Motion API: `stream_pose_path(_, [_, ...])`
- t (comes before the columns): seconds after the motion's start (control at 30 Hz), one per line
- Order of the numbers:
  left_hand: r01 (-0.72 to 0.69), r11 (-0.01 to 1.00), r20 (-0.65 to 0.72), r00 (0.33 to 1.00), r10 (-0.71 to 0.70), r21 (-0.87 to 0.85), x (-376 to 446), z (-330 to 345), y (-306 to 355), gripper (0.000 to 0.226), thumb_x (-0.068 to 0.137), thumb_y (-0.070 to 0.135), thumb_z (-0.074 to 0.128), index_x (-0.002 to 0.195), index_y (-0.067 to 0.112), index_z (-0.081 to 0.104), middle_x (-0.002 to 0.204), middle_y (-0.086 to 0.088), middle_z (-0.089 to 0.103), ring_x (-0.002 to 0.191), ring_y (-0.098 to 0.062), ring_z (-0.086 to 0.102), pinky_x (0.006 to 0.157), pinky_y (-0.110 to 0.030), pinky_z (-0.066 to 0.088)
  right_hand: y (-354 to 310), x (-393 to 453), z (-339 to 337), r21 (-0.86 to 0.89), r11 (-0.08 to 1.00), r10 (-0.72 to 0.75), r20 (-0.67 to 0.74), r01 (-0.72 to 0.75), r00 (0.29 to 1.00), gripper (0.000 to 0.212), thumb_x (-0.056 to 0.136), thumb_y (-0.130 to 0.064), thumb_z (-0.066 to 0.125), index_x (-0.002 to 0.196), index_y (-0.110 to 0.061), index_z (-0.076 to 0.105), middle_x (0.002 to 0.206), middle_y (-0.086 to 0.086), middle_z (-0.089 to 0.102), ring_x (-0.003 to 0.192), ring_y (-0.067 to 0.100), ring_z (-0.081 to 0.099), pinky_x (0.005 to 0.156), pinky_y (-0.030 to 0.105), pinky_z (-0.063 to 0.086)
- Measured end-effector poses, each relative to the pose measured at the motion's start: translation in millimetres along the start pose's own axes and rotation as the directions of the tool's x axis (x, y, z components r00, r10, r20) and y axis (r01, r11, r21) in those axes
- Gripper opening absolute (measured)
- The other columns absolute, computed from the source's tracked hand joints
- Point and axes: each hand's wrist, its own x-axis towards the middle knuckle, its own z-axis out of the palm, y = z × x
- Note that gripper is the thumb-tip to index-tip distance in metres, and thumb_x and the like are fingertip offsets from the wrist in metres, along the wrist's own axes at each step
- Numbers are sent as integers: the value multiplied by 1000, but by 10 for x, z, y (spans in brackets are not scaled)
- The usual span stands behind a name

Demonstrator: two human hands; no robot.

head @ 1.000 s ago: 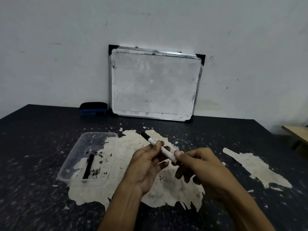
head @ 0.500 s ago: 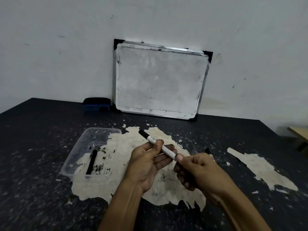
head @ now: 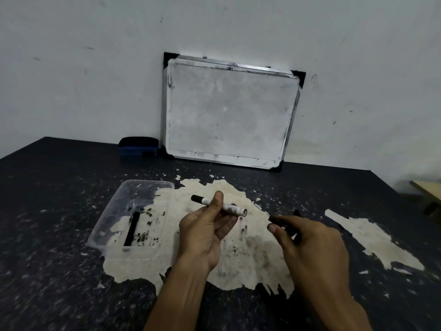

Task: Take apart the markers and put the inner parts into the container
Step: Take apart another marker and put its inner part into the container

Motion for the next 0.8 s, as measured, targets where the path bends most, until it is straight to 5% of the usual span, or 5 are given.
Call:
stream_pose_path(0.1, [30,998,45,999,-28,-55,-21,-4,19,20,74,18,75,71,0,69,65,-15,75,55,-18,75,47,-22,58,134,23,62,-366,927,129,107,-81,986,29,87,-53,58,103,-35,74,95,-5,70,90,21,62,75,36,47])
stream_pose_path(0.2, [61,995,88,995,-54,-84,-27,-9,17,22,68,20,75,74,0,68,68,-16,76,57,-19,75,49,-23,59,248,8,131,-538,836,276,244,-106,930,37,90,-58,46,103,-34,71,113,-7,64,112,21,53,90,38,41])
stream_pose_path(0.67, [75,993,167,984,-60,-86,-4,-33,-13,18,71,19,74,72,1,69,69,-16,76,58,-21,76,51,-25,60,321,-26,168,-536,835,302,263,-121,916,41,86,-61,49,84,-25,68,99,-7,63,101,19,56,85,36,38])
stream_pose_path(0.8, [-50,994,202,979,29,100,3,-48,-38,18,76,18,73,64,6,77,75,-19,78,64,-26,77,55,-28,61,320,-19,166,-527,841,300,268,-122,916,39,87,-60,49,87,-26,69,102,-6,63,103,19,56,87,37,39])
